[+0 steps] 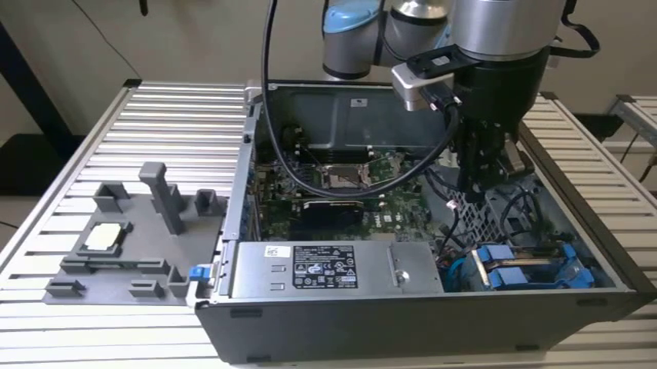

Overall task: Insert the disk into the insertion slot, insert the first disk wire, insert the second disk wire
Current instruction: 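Insert the second disk wire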

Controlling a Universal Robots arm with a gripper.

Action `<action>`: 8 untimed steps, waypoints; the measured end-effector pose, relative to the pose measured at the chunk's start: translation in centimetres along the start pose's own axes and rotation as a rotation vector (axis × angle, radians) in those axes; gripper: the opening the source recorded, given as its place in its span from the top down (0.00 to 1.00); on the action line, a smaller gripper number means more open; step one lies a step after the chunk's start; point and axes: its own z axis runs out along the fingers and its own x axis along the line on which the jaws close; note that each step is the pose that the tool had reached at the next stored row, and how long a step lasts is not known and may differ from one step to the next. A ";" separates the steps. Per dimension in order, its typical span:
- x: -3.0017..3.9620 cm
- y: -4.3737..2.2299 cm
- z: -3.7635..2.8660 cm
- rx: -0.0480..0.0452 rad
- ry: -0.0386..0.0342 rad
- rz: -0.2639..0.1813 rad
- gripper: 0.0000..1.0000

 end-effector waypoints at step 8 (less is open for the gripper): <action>0.00 0.00 0.00 0.0000 -0.0001 0.000 0.84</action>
